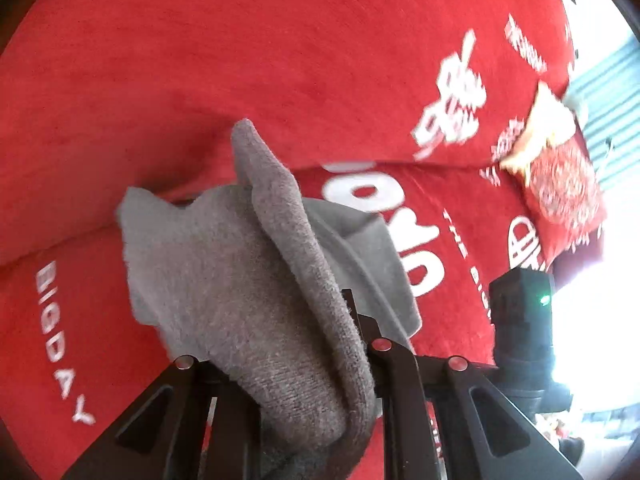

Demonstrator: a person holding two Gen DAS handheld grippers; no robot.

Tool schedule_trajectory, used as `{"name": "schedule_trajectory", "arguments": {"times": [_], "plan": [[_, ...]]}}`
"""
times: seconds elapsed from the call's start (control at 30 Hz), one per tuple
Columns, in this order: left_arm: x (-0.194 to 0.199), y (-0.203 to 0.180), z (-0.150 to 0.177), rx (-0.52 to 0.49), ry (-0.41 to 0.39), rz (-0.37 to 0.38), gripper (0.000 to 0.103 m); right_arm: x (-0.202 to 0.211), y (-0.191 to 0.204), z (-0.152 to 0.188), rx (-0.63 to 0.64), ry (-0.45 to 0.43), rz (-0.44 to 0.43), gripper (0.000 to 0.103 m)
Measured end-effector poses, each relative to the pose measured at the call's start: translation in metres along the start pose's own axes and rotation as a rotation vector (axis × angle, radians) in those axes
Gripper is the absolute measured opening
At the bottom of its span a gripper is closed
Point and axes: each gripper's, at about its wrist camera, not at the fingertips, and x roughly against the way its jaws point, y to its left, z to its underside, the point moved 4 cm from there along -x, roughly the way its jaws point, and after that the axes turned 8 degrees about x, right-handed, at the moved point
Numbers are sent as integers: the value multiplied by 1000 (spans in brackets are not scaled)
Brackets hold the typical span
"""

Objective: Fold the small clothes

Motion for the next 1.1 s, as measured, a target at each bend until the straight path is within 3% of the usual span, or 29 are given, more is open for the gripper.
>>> {"name": "schedule_trajectory", "arguments": {"times": [0.07,0.17,0.2,0.27,0.33,0.4,0.5,0.6,0.63,0.77,0.9,1.0,1.1], "plan": [[-26,-12,3,-29,15,-36,20,4,-18,-1,-47,-5,-3,23],[-62,-20,10,-27,77,-63,44,3,-44,2,-124,8,-27,24],[-68,-22,11,-10,82,-54,45,1,-49,4,-144,10,-45,24],[-68,-25,15,2,81,-51,45,1,-55,5,-171,-1,-81,24],[-63,-37,15,-22,59,-58,52,-1,-56,4,-186,-7,-102,24],[-54,-53,15,-70,26,-20,59,0,-58,3,-195,-7,-117,24],[-43,-84,15,-164,12,21,60,-2,-62,1,-219,-6,-141,24],[-32,-91,12,-174,-19,19,59,3,-72,2,-285,-33,-205,24],[-24,-87,13,-160,-40,16,59,5,-75,2,-317,-56,-241,27],[-3,-41,17,-63,-89,-65,60,9,-86,-1,-433,-106,-397,54],[7,30,27,67,-99,-218,60,3,-82,-13,-454,-101,-516,64],[7,74,34,167,-91,-283,60,13,-76,-22,-414,-76,-512,70],[-4,100,43,212,-67,-345,60,-1,-68,-33,-350,-10,-399,70]]}}
